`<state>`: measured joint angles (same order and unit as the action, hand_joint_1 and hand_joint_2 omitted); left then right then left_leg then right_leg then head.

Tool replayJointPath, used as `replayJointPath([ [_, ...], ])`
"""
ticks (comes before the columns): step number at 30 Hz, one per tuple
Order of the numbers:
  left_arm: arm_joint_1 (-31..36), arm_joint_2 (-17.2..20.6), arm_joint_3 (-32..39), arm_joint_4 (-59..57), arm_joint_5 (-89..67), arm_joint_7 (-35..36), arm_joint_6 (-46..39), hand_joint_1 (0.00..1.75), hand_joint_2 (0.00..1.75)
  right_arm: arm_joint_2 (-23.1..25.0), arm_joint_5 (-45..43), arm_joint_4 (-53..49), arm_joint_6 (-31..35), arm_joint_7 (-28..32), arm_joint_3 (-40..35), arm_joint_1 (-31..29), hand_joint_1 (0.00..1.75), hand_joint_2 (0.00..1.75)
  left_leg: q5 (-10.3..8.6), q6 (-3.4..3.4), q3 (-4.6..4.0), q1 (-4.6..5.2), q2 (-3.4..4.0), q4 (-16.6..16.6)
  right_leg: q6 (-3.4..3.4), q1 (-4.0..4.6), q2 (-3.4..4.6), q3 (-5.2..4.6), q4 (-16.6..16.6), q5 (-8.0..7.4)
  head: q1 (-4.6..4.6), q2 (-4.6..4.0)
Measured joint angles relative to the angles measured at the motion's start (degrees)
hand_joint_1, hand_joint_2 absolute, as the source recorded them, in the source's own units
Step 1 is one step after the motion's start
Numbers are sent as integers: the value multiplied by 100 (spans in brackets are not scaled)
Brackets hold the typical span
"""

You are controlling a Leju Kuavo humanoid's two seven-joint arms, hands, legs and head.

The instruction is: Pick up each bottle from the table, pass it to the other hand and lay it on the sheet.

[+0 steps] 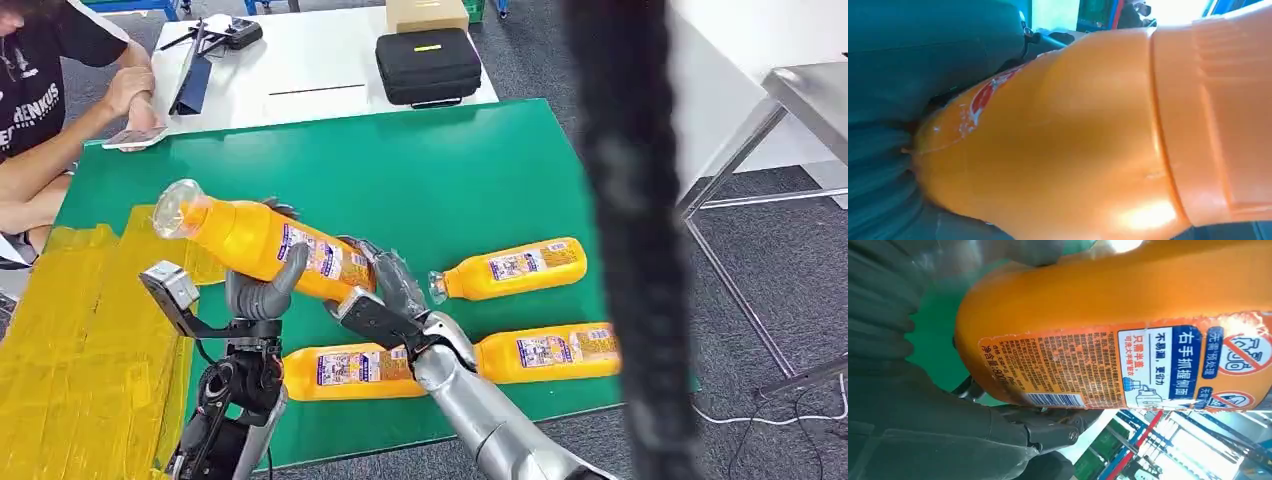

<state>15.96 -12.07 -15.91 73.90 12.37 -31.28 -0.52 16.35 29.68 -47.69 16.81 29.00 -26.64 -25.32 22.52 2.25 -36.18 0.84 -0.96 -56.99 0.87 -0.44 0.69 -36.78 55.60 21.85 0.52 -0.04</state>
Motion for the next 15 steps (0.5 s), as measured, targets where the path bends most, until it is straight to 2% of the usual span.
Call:
replayJointPath([
  [7, -10, 0, 7, 46, 155, -74, -68, 175, 175, -2, -11, -122, 61, -22, -22, 65, 175, 175, 0, 0, 0, 0, 1, 0, 0, 0, 0, 0, 0, 0, 0, 0],
  [8, -26, 0, 17, 85, 214, -76, -91, 175, 175, -2, -11, -159, 79, -31, -26, 70, 68, 175, 0, 0, 0, 0, 1, 0, 0, 0, 0, 0, 0, 0, 2, 0],
  [9, -52, 0, 33, 134, 254, -76, -133, 175, 175, -2, -11, -199, 101, -35, -26, 82, 0, 175, 0, 0, 1, 0, 1, 0, 0, 0, 0, 0, 0, 0, 2, 0],
  [15, -164, 2, 214, 435, -14, -315, -624, 175, 175, -64, -210, -685, 232, 33, -28, 300, 0, 175, 0, 0, 0, 0, 1, 0, 0, 0, 0, -1, 0, 0, 2, 0],
])
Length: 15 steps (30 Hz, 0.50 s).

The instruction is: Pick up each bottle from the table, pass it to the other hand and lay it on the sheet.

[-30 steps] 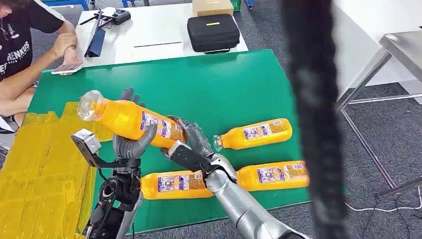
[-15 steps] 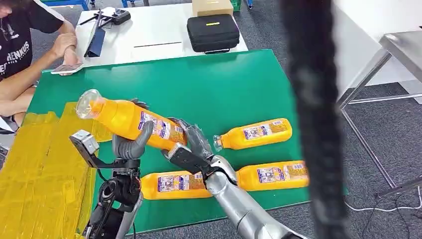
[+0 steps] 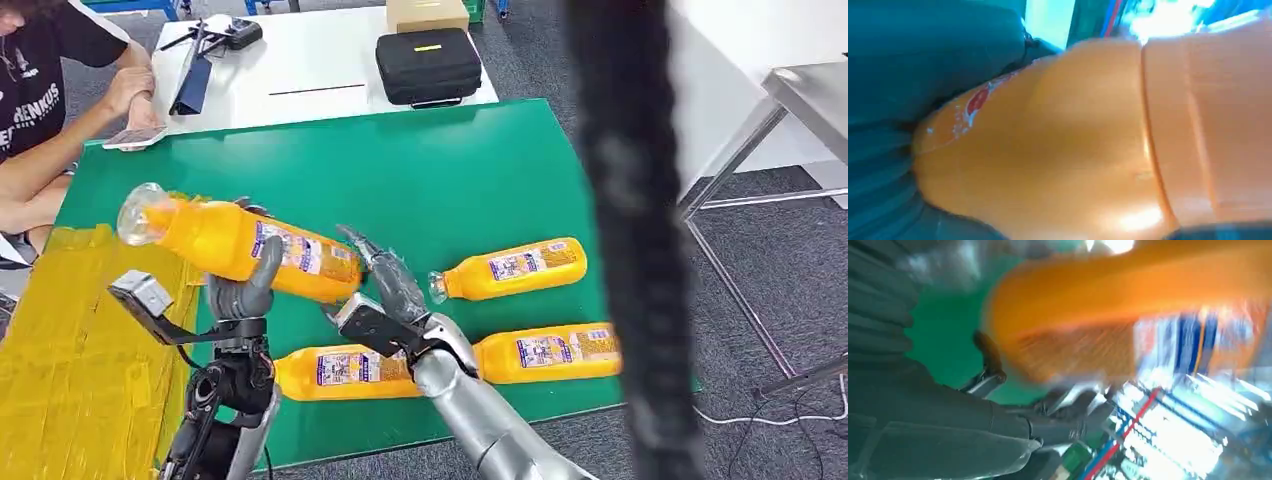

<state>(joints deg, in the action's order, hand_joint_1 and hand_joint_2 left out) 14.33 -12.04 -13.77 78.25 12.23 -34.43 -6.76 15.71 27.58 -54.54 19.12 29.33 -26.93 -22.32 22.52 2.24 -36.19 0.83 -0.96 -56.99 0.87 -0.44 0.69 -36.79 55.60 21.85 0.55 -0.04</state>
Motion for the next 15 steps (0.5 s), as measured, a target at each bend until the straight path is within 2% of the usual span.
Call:
replayJointPath([
  [3, -22, 33, 76, 254, -1589, -393, -1255, 175, 175, -85, -521, -604, -126, 13, 0, 230, 0, 175, 0, 0, -2, 0, -4, 0, 0, 0, -1, -1, 0, 0, 0, 0],
  [6, -10, 116, 161, 445, -3173, -428, -2478, 175, 175, -196, -810, -1301, -218, -87, -2, 454, 0, 175, 1, 0, -2, 0, -3, 0, 0, -1, -1, 0, 0, 1, 0, 0],
  [12, -11, 216, 236, 590, -3670, -377, -2832, 175, 175, -345, -874, -2019, -243, -123, -18, 663, 0, 175, 0, 0, -1, 1, -3, 0, 0, 0, -1, 0, -1, 1, 0, 0],
  [15, -4, 234, 376, 583, -5889, 69, -3252, 175, 175, -422, -996, -2424, -214, -74, -31, 833, 0, 175, 0, 0, 0, 1, -4, 0, 0, 0, -1, 0, -1, 1, -2, 0],
])
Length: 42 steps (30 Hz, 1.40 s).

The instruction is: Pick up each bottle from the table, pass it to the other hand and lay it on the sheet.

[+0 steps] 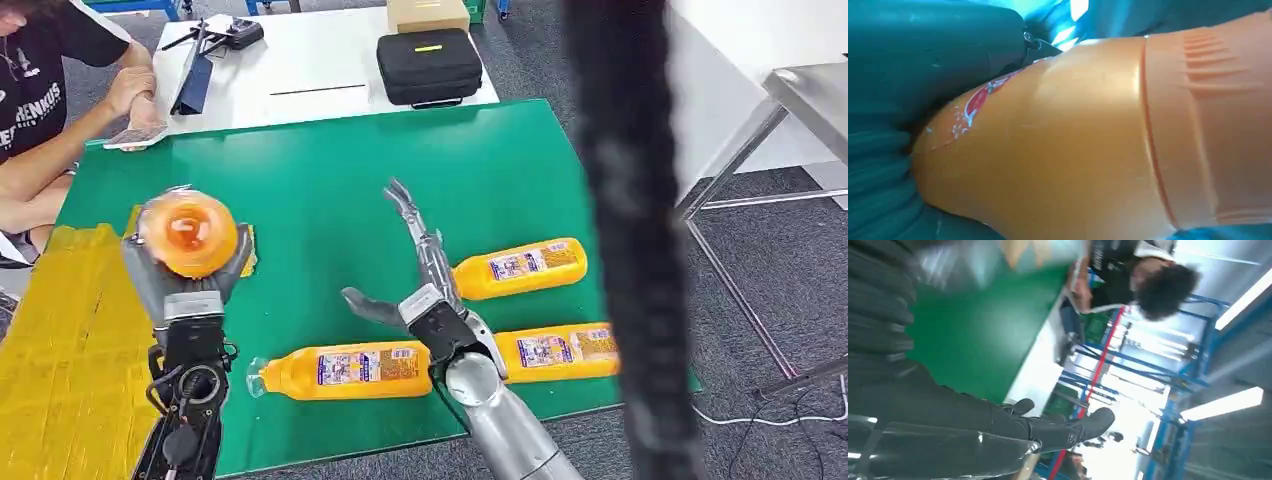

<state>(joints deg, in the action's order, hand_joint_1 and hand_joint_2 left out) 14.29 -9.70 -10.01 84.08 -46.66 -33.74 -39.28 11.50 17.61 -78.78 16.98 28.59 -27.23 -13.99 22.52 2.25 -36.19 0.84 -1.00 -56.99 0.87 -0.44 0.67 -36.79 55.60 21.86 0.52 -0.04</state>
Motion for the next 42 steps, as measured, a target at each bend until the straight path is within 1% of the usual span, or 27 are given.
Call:
replayJointPath([
  [1, 21, 2, 116, -13, -1114, 254, -28, 175, 175, -33, -42, -164, 18, 15, -7, 59, 0, 175, 0, 0, 0, 0, 0, 0, 0, 0, 0, 0, 0, 0, 2, 0],
  [2, 72, 22, 262, -57, -2361, 729, -37, 175, 175, -77, -74, -356, 37, 17, -11, 118, 0, 175, 0, 0, 0, 0, 0, 0, 0, 0, 0, 0, 0, 0, 0, 0],
  [3, 164, 150, 334, -178, -3453, 1389, -39, 175, 175, -124, -74, -564, 41, 7, -15, 171, 0, 175, 0, 0, 1, 0, 1, 0, 0, 0, 0, -2, 0, 0, -4, 0],
  [4, 321, 331, 276, -392, -4286, 2308, -31, 175, 175, -170, -70, -778, 46, -15, -24, 231, 0, 175, 1, -1, 2, 0, 7, 0, -1, 0, 4, -6, 0, -1, -2, 0],
  [5, 498, 547, 167, -667, -4777, 3123, 30, 175, 175, -214, -63, -973, 63, -39, -26, 284, 0, 175, 2, -3, 2, 0, 12, 0, -11, 0, 5, -7, 0, -8, 2, 0],
  [7, 870, 926, -25, -1230, -4646, 3982, 323, 175, 175, -316, -59, -1279, 129, -42, -28, 394, 0, 175, -1, -7, 5, -3, 18, 0, -11, 1, 9, -9, -1, -9, 5, 0],
  [8, 1053, 1062, -159, -1559, -4471, 4269, 474, 175, 175, -376, -50, -1415, 174, -20, -26, 448, 0, 175, -6, -12, 5, -3, 18, 0, -12, 2, 9, -8, 0, -9, 0, 0],
  [10, 1364, 1307, -300, -2222, -4389, 4281, 584, 175, 175, -470, -46, -1630, 219, 55, -26, 564, 0, 175, -10, -14, 5, -10, 8, 1, -13, 4, 7, -3, 1, -8, 0, 0],
  [12, 1509, 1432, -311, -2731, -4346, 4200, 579, 175, 175, -538, -52, -1783, 238, 94, -26, 660, 0, 175, -9, -15, 5, -11, 15, 1, -14, 4, 11, -4, 3, -10, 0, 0],
  [14, 1622, 1500, -337, -3087, -4339, 4189, 582, 175, 175, -594, -57, -1890, 243, 107, -22, 726, 0, 175, -9, -14, 4, -10, 19, 1, -13, 3, 17, -5, 3, -10, 0, 0],
  [18, 1851, 1633, -280, -3703, -4326, 4239, 923, 175, 175, -653, 0, -2013, 258, 116, -22, 794, 0, 175, -8, -13, 1, -5, 18, 1, -13, 2, 16, -5, 2, -9, 0, 0],
  [23, 2212, 1825, 344, -4674, -4202, 4178, 1048, 175, 175, -677, 110, -2087, 203, 48, -22, 837, 0, 175, -8, -14, -1, -7, 21, 2, -14, 2, 16, -7, 3, -9, 0, 0],
  [26, 2321, 1919, 685, -5031, -4191, 4366, 1354, 175, 175, -673, 164, -2087, 105, -15, -20, 832, 0, 175, -8, -14, 0, -10, 20, 2, -14, 3, 15, -8, 3, -10, 2, 0],
  [27, 2366, 1956, 776, -5159, -4206, 4437, 1465, 169, 175, -671, 188, -2087, 72, -42, -20, 815, 0, 175, -8, -15, -1, -12, 19, 2, -14, 5, 15, -7, 3, -9, 0, 0],
  [28, 2396, 1978, 881, -5305, -4221, 4511, 1572, 169, 175, -666, 217, -2085, 26, -57, -20, 794, 0, 175, -9, -15, -1, -12, 18, 2, -14, 4, 15, -8, 3, -9, -2, 0],
  [32, 2386, 2002, 1255, -5547, -4230, 4692, 1670, 169, 175, -640, 389, -2072, -57, -194, -20, 763, 0, 175, -9, -15, -2, -12, 11, 2, -14, 4, 13, -7, 4, -9, 2, 0],
  [35, 2380, 2002, 1396, -5643, -4232, 4720, 1677, 169, 175, -636, 418, -2069, -63, -219, -20, 757, 0, 175, -9, -14, -5, -11, 8, 2, -14, 3, 12, -7, 3, -9, -2, 0],
  [36, 2379, 2002, 1429, -5665, -4232, 4722, 1677, 0, 175, -636, 422, -2067, -63, -223, -20, 757, 0, 175, -9, -14, -5, -10, 8, 2, -14, 3, 12, -7, 3, -9, 0, 0],
  [40, 2382, 2002, 1525, -5744, -4239, 4723, 1725, 0, 175, -636, 470, -2052, -76, -256, -20, 751, 0, 175, -9, -14, -5, -7, 9, 2, -14, 2, 13, -8, 2, -9, -2, 0],
  [42, 2388, 1996, 1617, -5766, -4125, 4546, 1808, 0, 175, -636, 559, -2034, -107, -304, -20, 745, 0, 175, -9, -14, -5, -7, 9, 2, -14, 2, 13, -7, 2, -9, -2, 0],
])
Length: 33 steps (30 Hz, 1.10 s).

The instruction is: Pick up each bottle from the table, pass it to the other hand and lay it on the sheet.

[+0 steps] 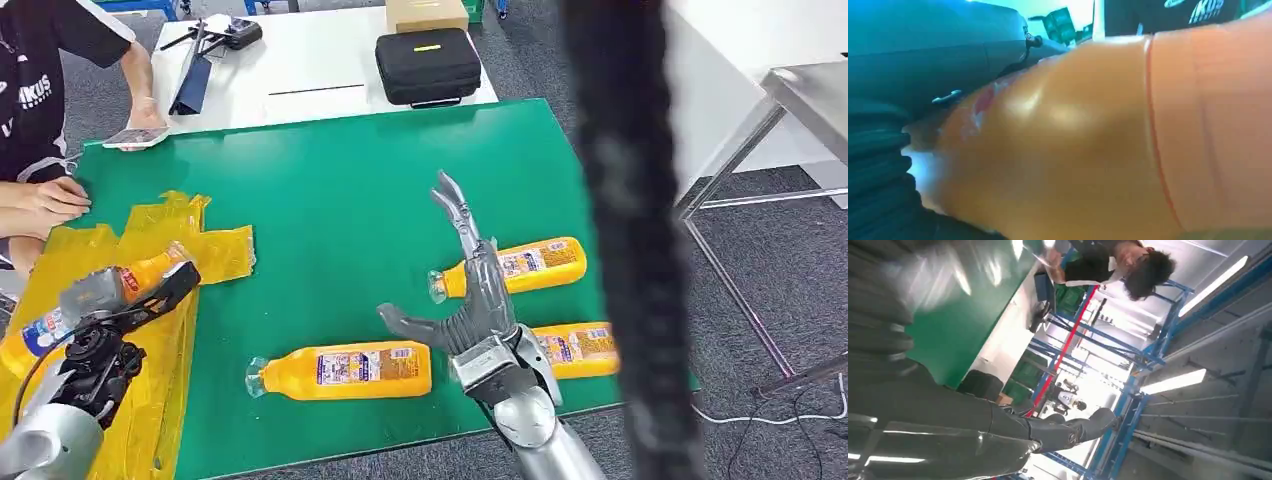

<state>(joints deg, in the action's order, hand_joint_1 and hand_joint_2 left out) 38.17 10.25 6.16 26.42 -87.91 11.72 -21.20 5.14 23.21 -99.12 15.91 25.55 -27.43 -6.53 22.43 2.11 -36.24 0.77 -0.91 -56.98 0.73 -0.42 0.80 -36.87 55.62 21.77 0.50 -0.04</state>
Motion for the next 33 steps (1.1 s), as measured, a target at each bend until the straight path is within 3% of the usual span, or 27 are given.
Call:
replayJointPath([
  [8, 25, -145, 499, -22, 661, -972, -31, 0, 175, 44, 191, 125, -66, -121, 0, -65, 0, 175, -1, 0, 5, 0, 1, 0, 0, 0, 0, 1, 0, 0, 2, 0],
  [12, 54, -330, 802, -5, 1538, -2064, 13, 0, 175, 44, 496, 203, -166, -317, 0, -100, 0, 175, -3, 2, 5, 0, -5, 0, 0, 0, -6, 5, 0, 0, 2, 0],
  [20, -18, -781, 1023, 421, 3067, -3417, 698, 0, 175, 35, 1032, 448, -479, -608, -33, -153, 0, 175, -3, 4, 4, 4, 1, -1, 7, -2, -3, 5, 0, -5, 2, 0],
  [26, -546, -1049, 1030, 1522, 5551, -4593, 2165, 0, 175, -83, 1828, 765, -1266, -921, -315, -237, 0, 175, 1, 2, 3, 2, 4, 0, 6, -2, 0, 3, 0, -4, 4, 0],
  [33, -1233, -1222, 625, 3080, 6656, -4776, 2737, 0, 175, -278, 2849, 1544, -1731, -1325, -942, -454, 0, 175, 1, 2, 1, 2, 1, 0, 5, -2, -2, 2, -1, 0, 2, 0],
])
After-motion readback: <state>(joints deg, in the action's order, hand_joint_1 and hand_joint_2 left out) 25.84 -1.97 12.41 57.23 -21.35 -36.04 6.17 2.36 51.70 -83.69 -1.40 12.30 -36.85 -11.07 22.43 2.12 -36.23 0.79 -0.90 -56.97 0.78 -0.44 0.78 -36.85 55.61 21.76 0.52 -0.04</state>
